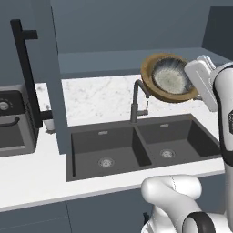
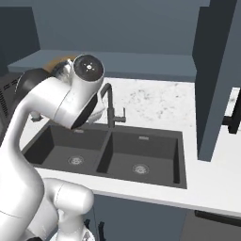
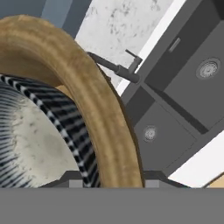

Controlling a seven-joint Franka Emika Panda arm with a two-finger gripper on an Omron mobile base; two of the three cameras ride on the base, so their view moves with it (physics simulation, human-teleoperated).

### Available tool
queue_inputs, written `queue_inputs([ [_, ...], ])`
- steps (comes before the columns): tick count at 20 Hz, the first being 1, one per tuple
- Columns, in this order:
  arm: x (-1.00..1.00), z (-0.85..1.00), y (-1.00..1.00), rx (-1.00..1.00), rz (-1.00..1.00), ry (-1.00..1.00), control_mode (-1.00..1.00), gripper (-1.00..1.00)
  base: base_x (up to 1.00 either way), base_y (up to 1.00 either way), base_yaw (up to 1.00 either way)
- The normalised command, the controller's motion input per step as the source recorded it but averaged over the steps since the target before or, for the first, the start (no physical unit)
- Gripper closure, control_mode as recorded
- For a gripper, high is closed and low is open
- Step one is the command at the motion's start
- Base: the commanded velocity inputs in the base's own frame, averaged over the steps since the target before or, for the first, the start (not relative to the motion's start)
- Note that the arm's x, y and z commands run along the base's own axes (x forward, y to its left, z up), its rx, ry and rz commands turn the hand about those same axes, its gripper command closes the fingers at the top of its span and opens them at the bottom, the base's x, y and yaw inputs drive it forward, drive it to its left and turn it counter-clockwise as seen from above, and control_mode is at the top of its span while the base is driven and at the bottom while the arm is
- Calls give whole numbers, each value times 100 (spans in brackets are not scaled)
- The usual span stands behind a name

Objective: Pick up the bowls on the counter and stack them on top of one another in the open cabinet. Place the smaller bowl on top of the larger bowl.

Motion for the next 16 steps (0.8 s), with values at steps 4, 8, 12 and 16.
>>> queue_inputs([
  [4, 25, 59, 5, 0, -24, -9, -100, 100, 0, 0, 0],
  [8, 35, 55, 0, 0, -19, -9, -100, 100, 0, 0, 0],
  [12, 44, 35, 0, 2, -10, -17, -100, 100, 0, 0, 0],
  [16, 57, 32, -4, 11, -4, -9, -100, 100, 0, 0, 0],
])
